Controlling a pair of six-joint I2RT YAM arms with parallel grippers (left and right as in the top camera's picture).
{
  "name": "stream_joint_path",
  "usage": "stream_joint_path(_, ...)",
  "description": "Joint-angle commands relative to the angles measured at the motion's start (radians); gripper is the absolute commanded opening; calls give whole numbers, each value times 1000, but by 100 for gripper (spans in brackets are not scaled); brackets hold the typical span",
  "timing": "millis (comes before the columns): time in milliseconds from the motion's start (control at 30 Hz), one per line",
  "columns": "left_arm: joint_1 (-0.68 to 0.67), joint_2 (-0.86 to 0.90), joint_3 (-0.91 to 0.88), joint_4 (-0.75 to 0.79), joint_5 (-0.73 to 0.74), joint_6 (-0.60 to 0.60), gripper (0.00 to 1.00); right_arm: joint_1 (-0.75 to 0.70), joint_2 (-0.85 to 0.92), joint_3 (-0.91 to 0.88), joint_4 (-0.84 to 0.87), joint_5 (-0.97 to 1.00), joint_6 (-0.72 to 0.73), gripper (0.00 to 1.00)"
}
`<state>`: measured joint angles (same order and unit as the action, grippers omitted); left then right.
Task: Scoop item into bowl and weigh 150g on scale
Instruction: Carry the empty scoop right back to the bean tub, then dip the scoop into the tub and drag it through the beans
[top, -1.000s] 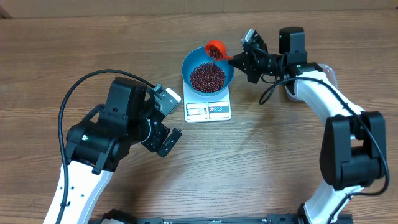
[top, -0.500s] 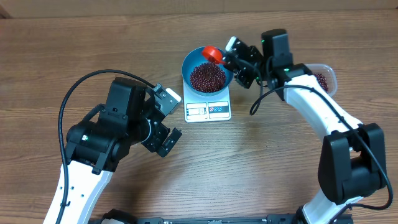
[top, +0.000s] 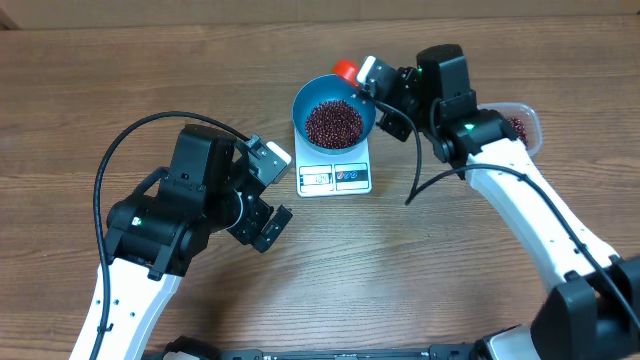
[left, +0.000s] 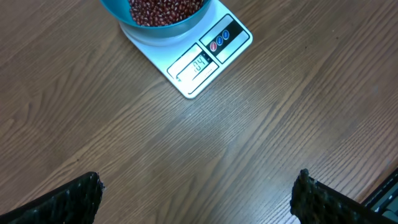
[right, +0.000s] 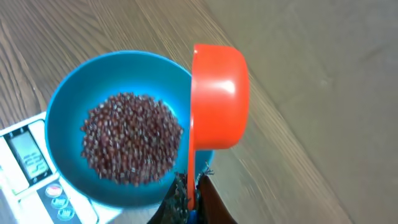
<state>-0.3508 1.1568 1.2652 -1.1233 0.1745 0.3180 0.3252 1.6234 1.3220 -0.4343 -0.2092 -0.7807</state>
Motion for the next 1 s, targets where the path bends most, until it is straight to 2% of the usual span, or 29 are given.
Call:
stream_joint_path(0,3,2,20,2,-5,19,100,-53,-80,9,-36,97,54,4)
stream_joint_path(100,4,2,20,1,-6,19,100,-132,-96,9,-25,139,75,4)
stream_joint_path(267,3,2,20,2,-6,19,100,-262,-96,9,-39,226,408,4)
stream_joint_path(333,4,2,20,2,-5,19,100,-324,-96,9,-115,270,529,4)
stream_joint_path(600,4,2,20,2,-5,19,100,-400,-86,7,-328,277,555,4)
stream_joint_path(667,4,2,20,2,-6,19,99,-400,-82,7,-367,323,610,4)
stream_joint_path(833,4,2,20,2,-6,19,100,-400,-59,6,-391,411,684,4)
stream_joint_path(967,4,2,20,1,-5,19,100,-399,-35,-18,-384,411,687,4)
